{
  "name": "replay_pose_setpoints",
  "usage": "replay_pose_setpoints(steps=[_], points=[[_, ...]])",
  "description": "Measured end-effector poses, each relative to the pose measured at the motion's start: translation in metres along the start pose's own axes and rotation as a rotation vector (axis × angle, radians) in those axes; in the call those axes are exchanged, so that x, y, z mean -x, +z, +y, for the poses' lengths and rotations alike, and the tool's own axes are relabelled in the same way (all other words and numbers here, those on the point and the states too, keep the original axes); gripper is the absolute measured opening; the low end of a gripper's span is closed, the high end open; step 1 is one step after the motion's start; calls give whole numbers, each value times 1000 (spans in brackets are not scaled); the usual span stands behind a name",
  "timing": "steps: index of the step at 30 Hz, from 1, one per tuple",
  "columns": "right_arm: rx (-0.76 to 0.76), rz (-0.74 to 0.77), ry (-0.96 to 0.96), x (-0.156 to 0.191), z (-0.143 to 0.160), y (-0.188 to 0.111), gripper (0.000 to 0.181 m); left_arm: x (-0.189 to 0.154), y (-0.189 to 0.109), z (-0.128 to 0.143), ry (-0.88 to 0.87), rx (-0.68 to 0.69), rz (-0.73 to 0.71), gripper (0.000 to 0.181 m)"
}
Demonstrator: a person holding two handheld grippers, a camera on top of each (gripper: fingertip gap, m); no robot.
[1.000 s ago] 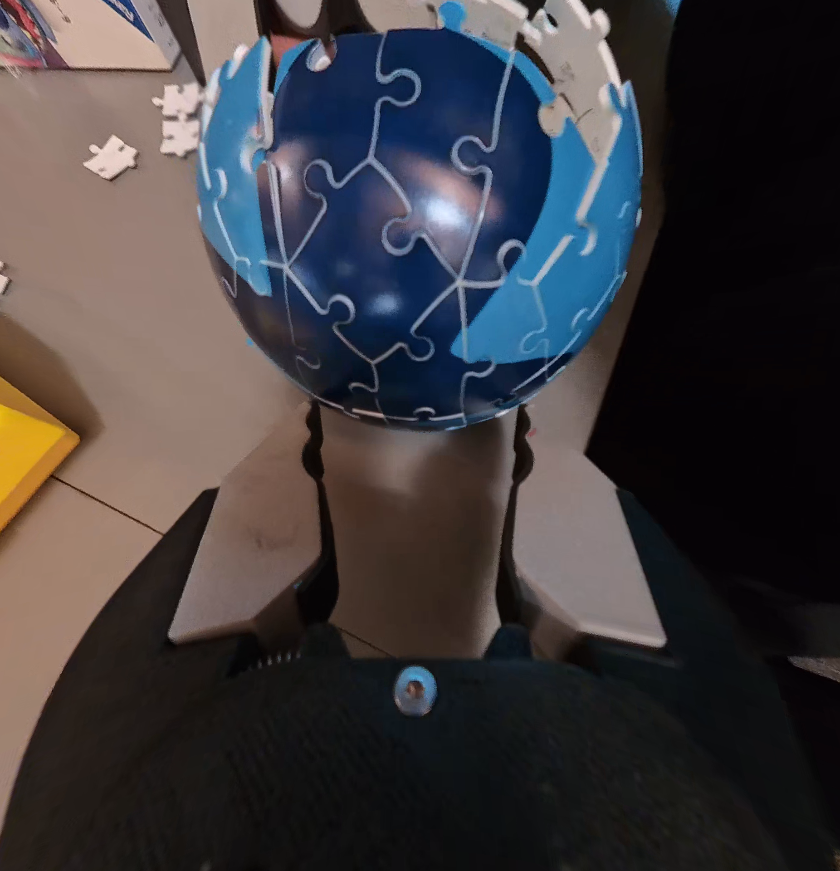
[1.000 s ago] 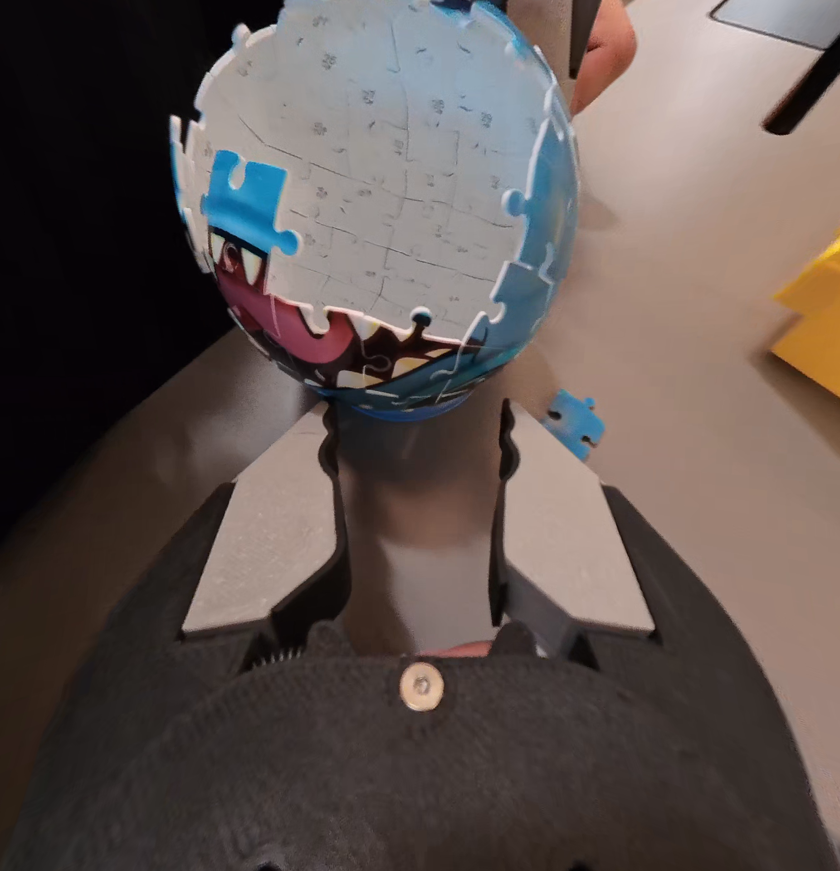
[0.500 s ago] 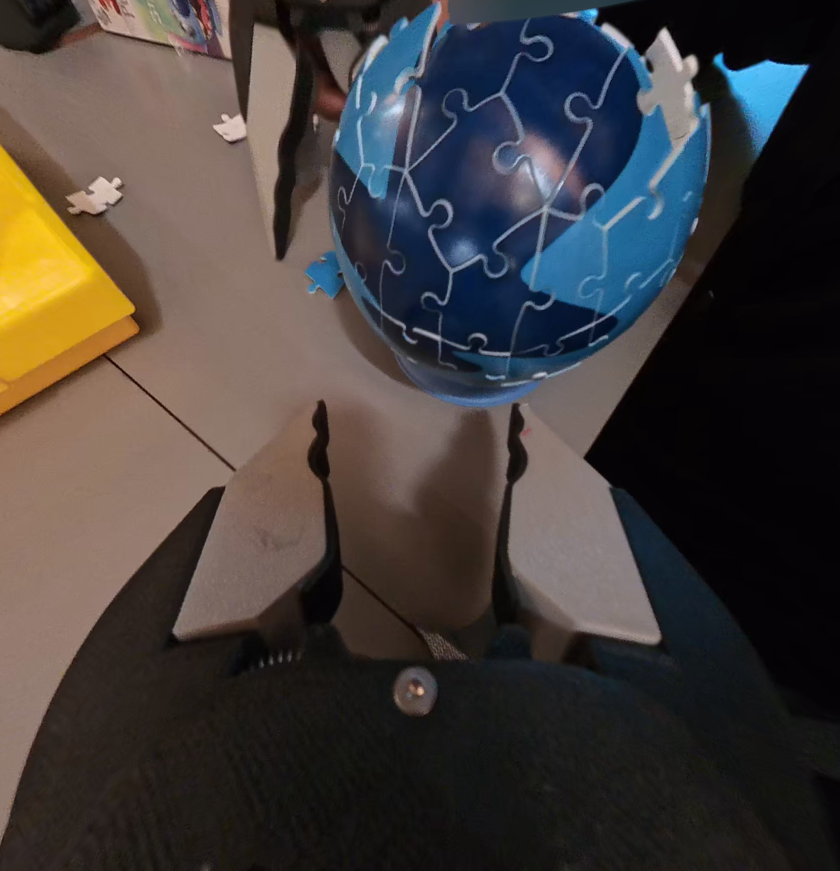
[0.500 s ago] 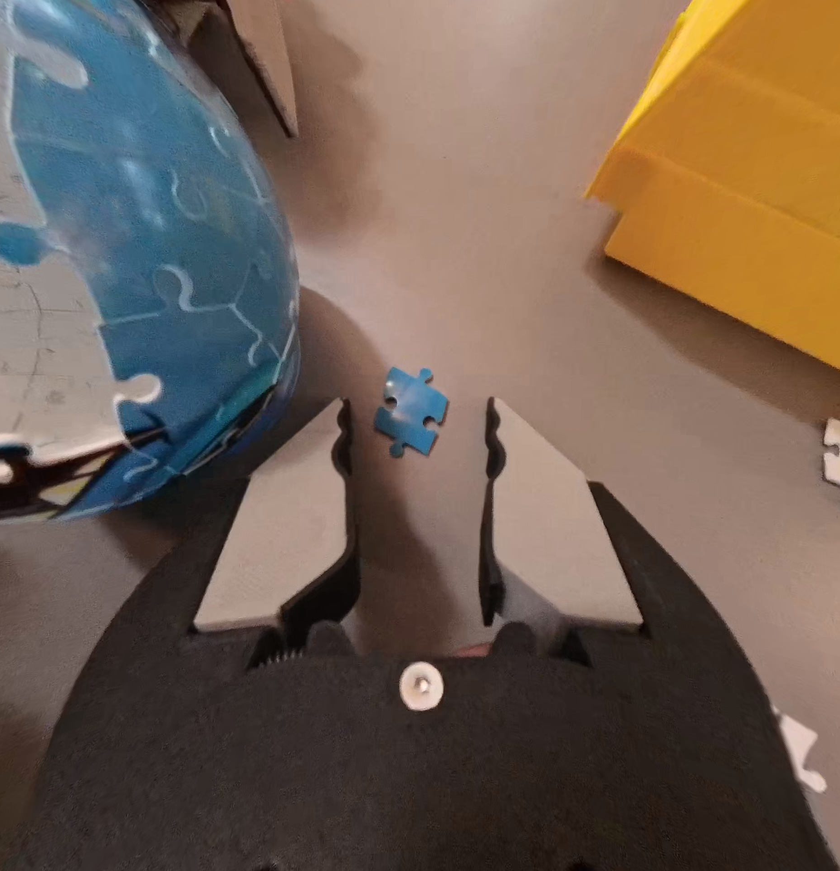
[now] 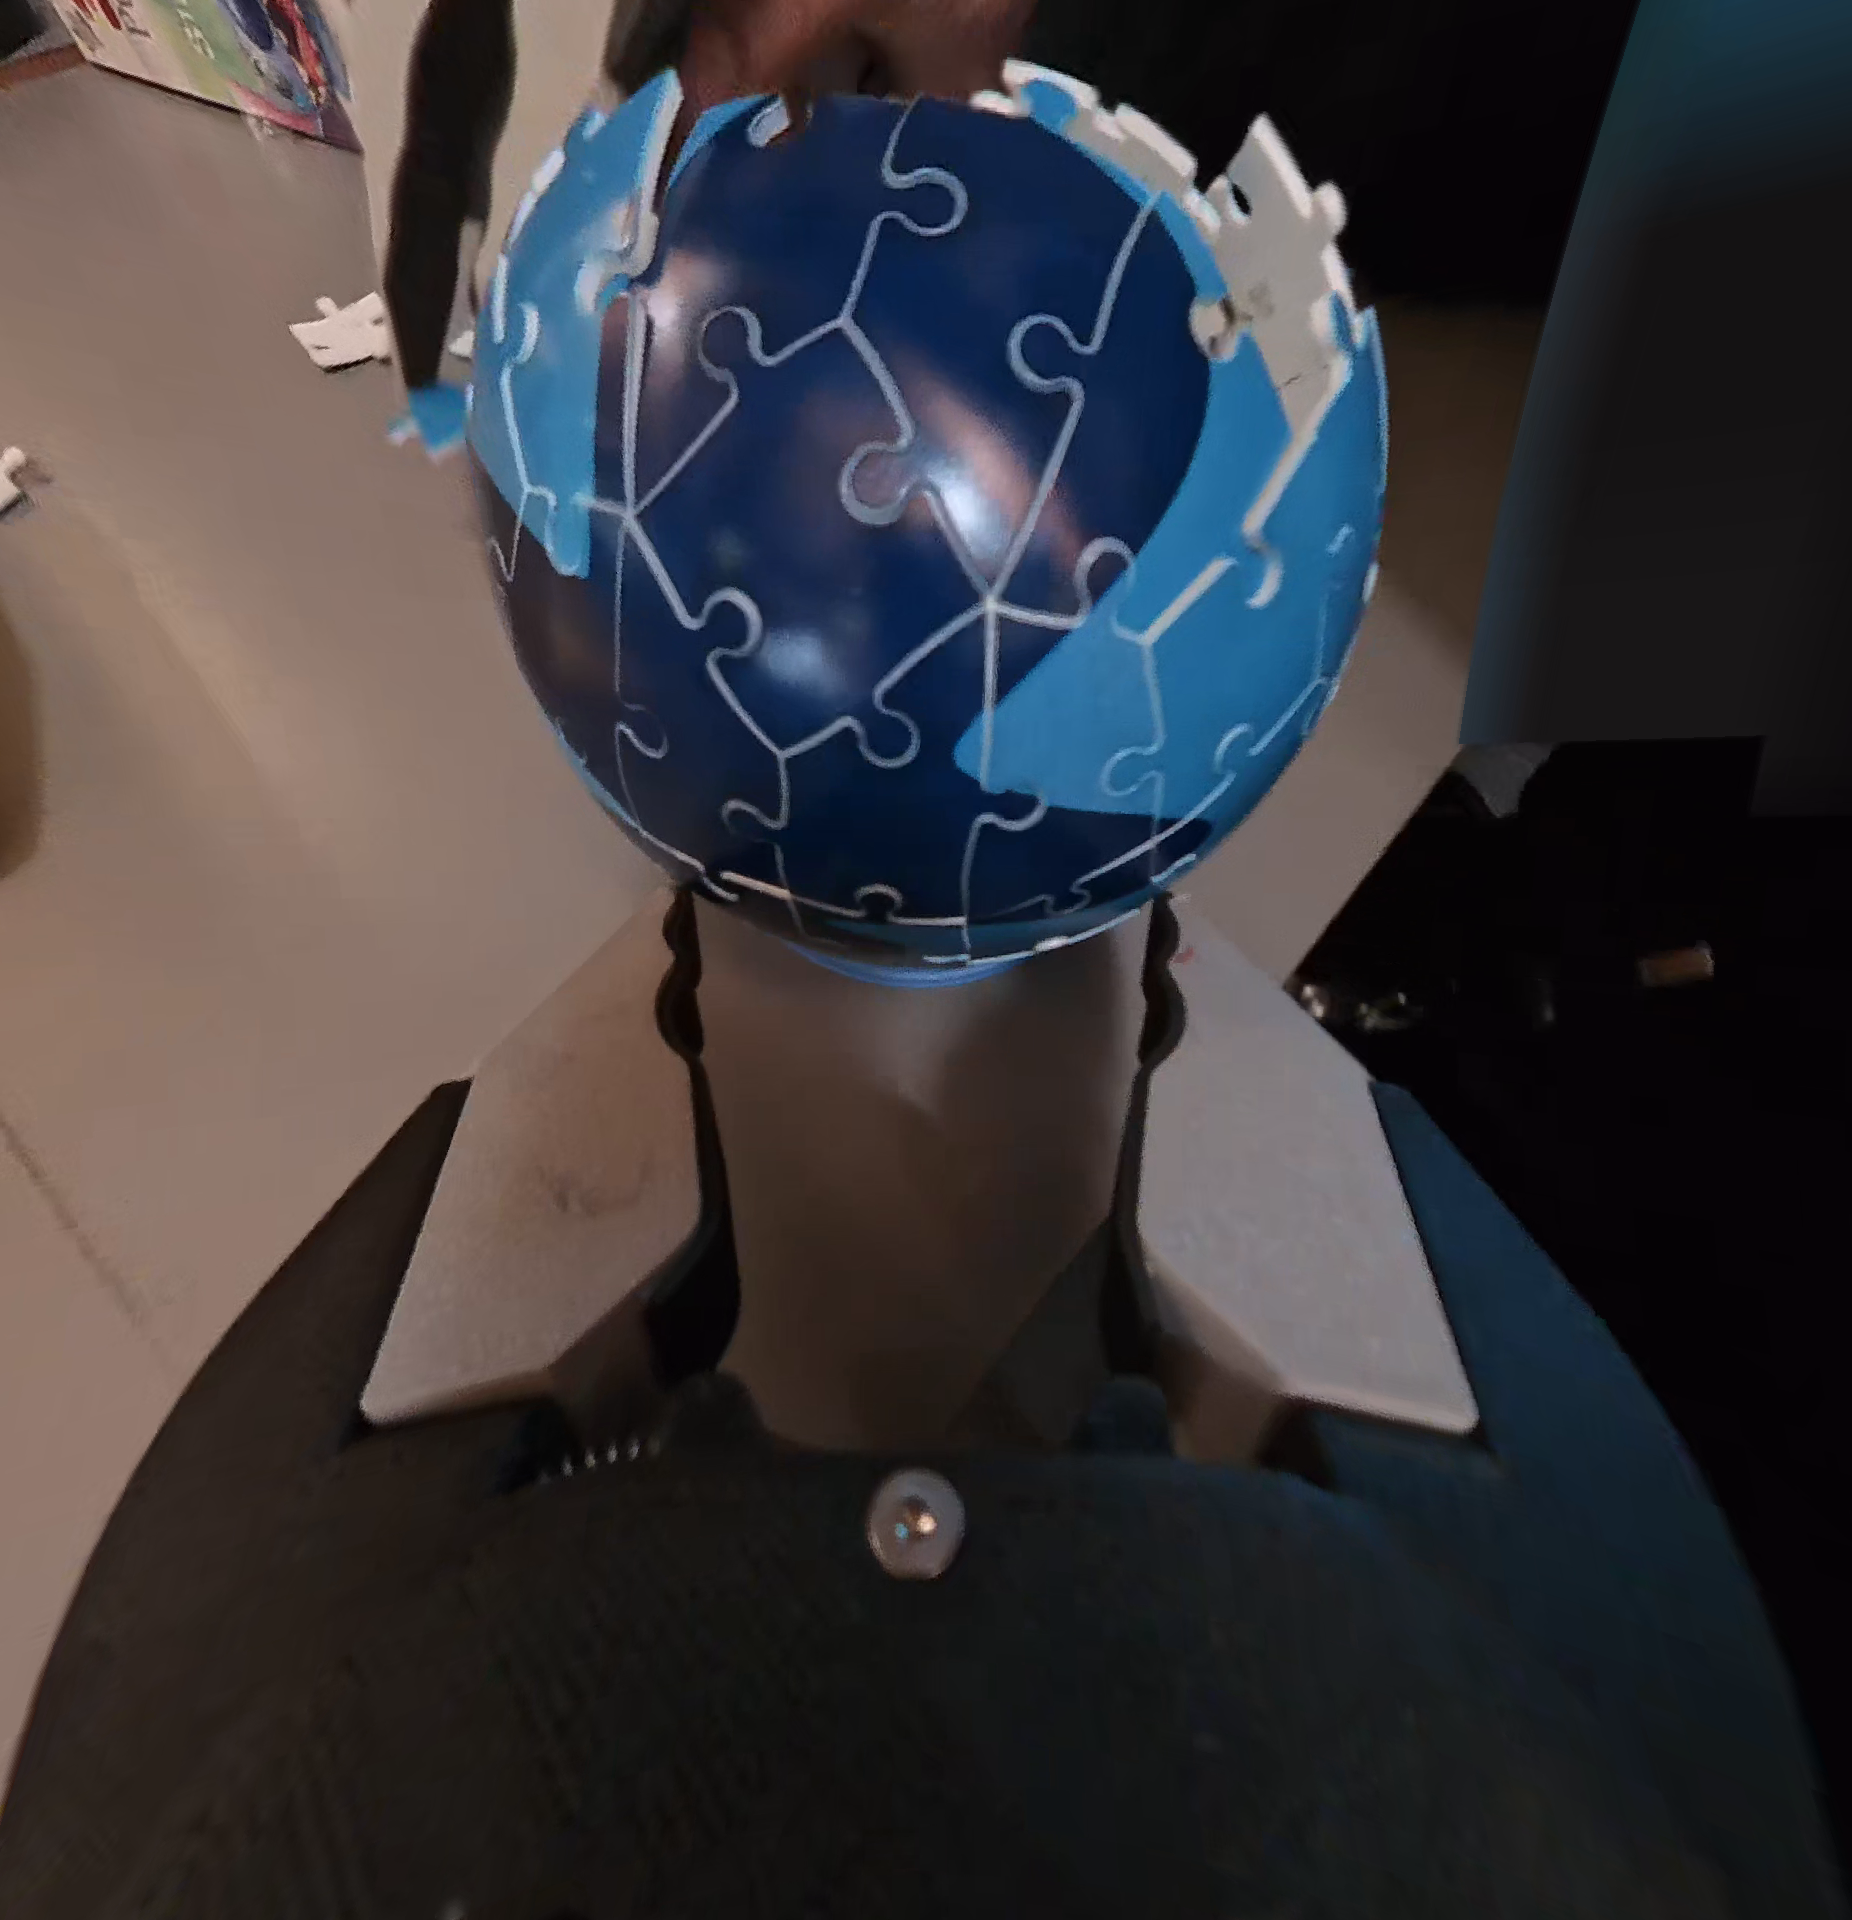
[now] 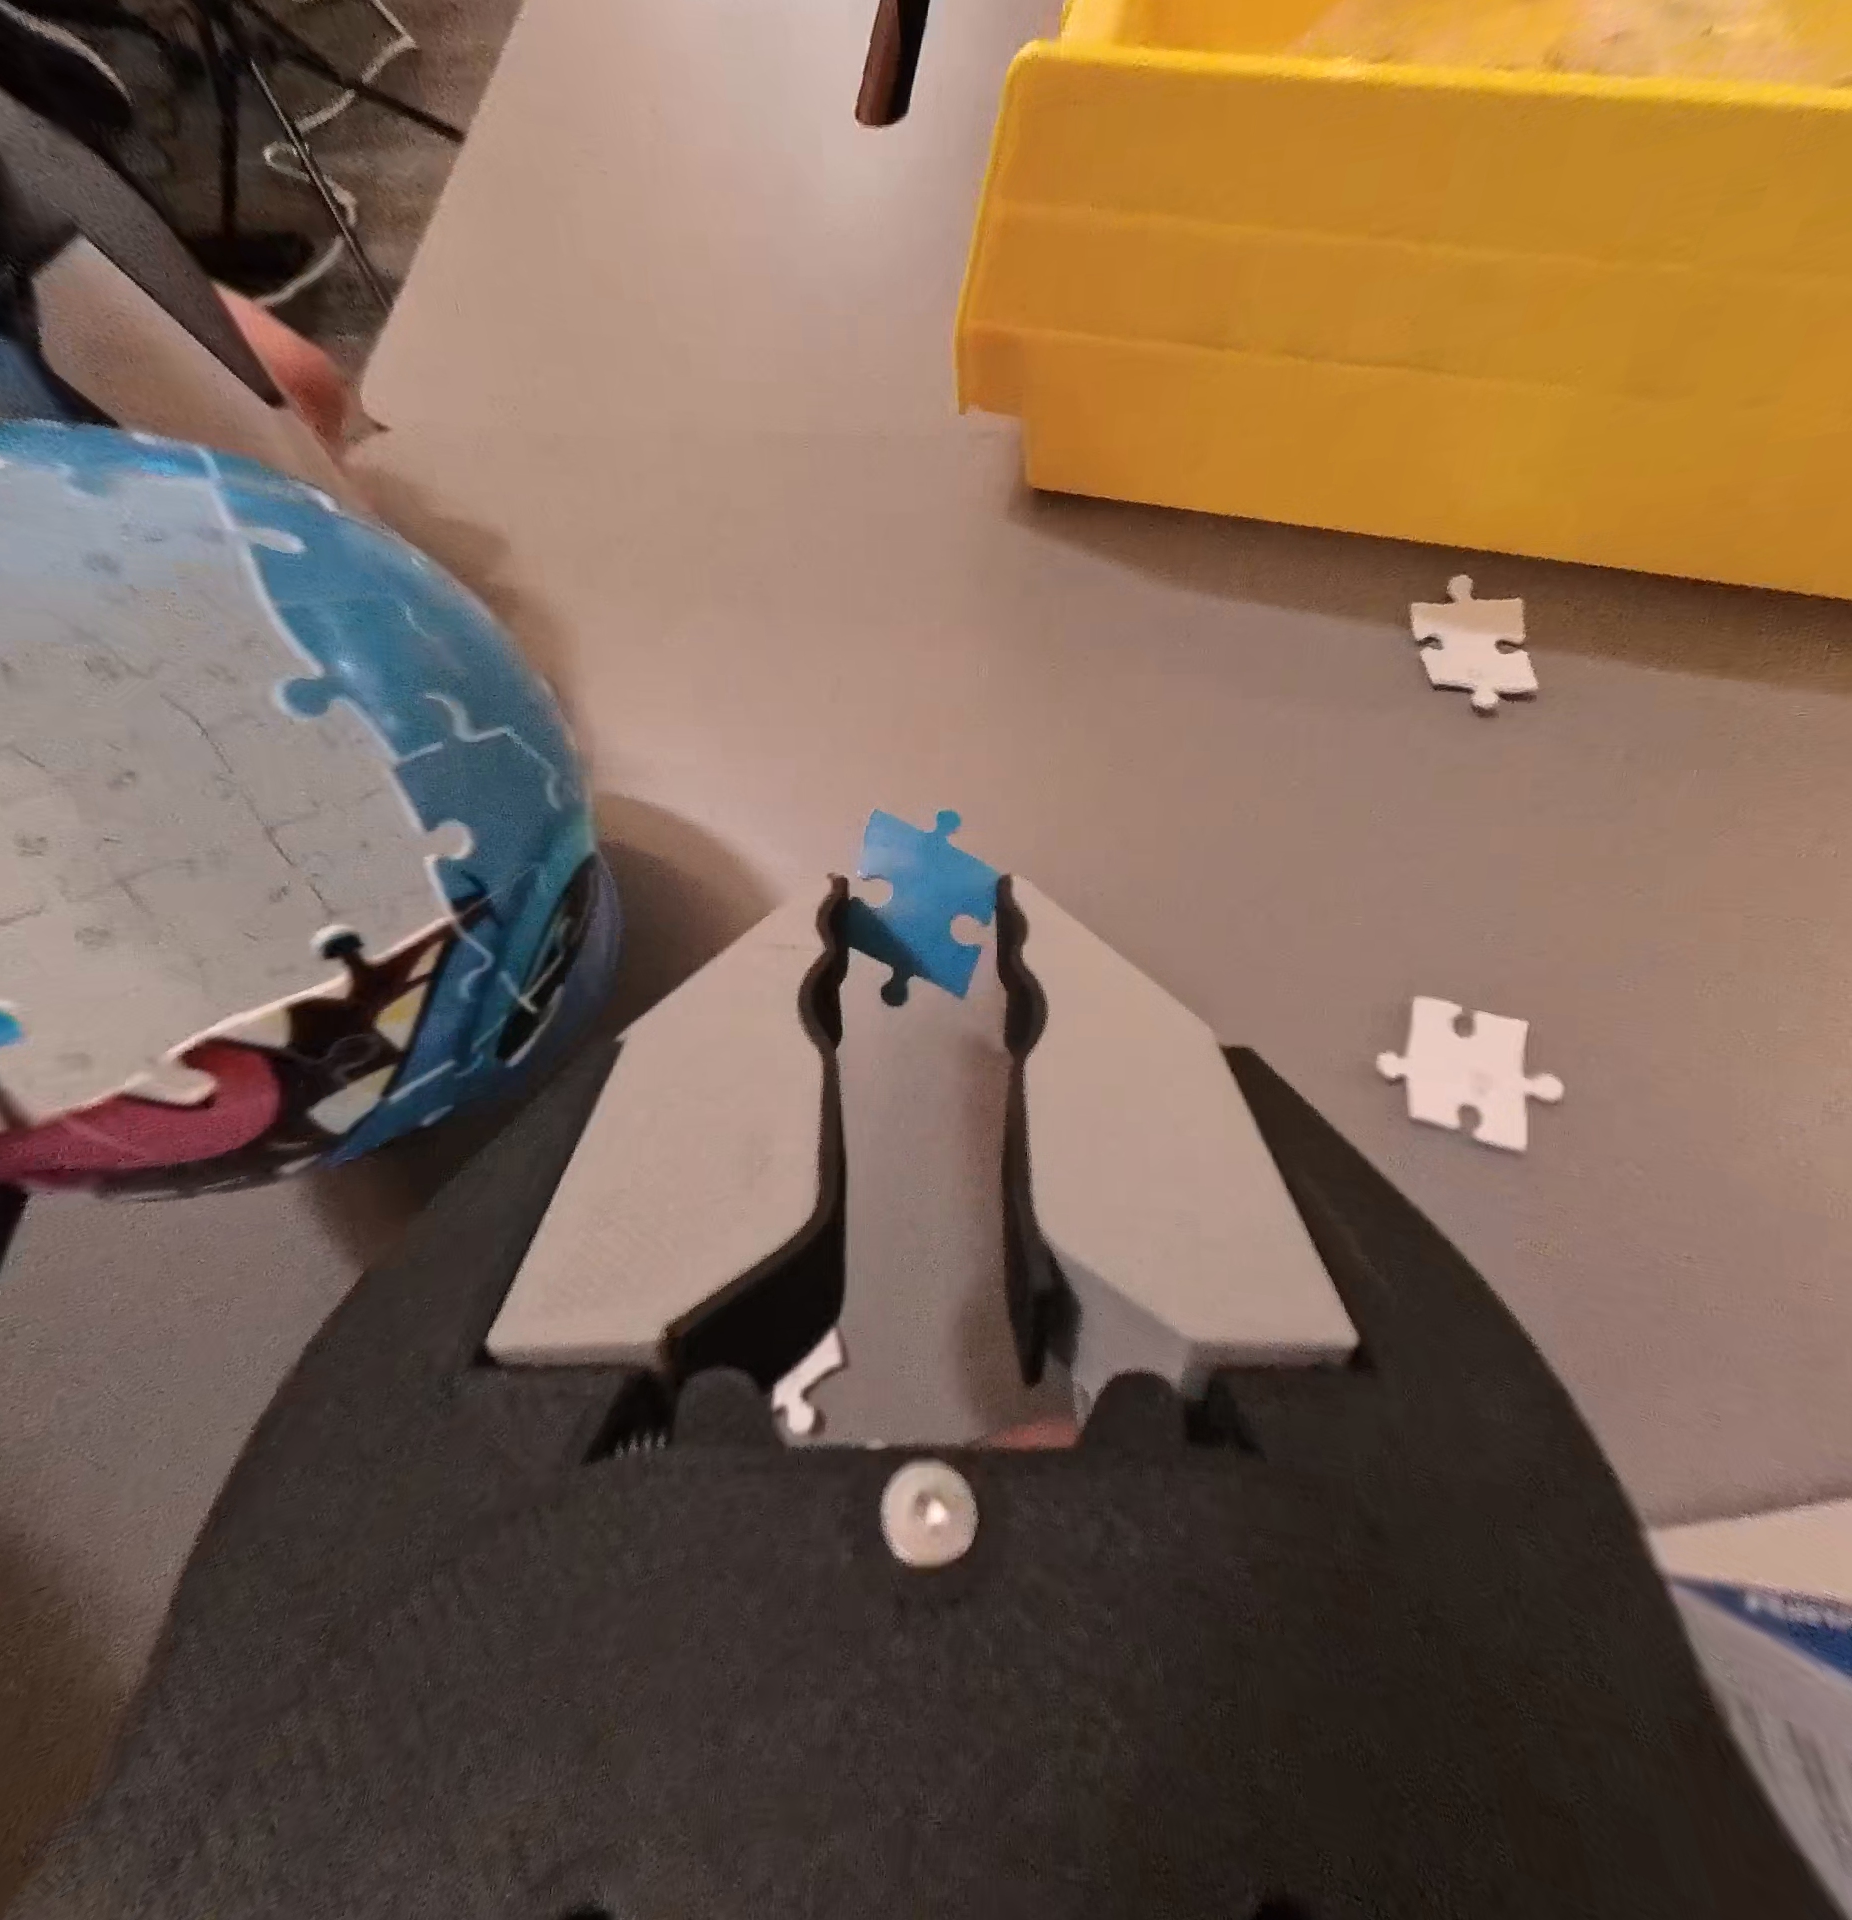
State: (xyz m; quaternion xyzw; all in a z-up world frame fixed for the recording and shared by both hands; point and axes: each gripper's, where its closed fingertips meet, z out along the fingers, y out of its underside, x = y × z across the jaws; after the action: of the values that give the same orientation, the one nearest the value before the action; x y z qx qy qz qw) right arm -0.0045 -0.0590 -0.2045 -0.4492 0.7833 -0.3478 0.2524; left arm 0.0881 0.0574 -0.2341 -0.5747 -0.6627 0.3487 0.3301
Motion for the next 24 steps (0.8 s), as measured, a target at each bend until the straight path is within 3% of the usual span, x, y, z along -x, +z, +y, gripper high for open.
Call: replay_pose_setpoints(steps=[7,13,15,18,21,24], points=[[-107,49,70,15,11,-65,25,-35,16,-18,-165,-54,17,94],[-278,-71,159,43,-3,-95,25,-73,3,-16,-86,-38,70,93],[-335,-124,170,51,-12,-103,25,-62,-13,-18,-26,-29,15,91],[-398,-249,202,65,-27,-110,25,-28,-44,-37,74,-35,-116,72],[-427,-367,228,78,-44,-110,25,7,-63,-79,232,-99,-270,47],[-424,-493,273,90,-56,-110,25,18,-49,-123,367,-132,-283,39]])
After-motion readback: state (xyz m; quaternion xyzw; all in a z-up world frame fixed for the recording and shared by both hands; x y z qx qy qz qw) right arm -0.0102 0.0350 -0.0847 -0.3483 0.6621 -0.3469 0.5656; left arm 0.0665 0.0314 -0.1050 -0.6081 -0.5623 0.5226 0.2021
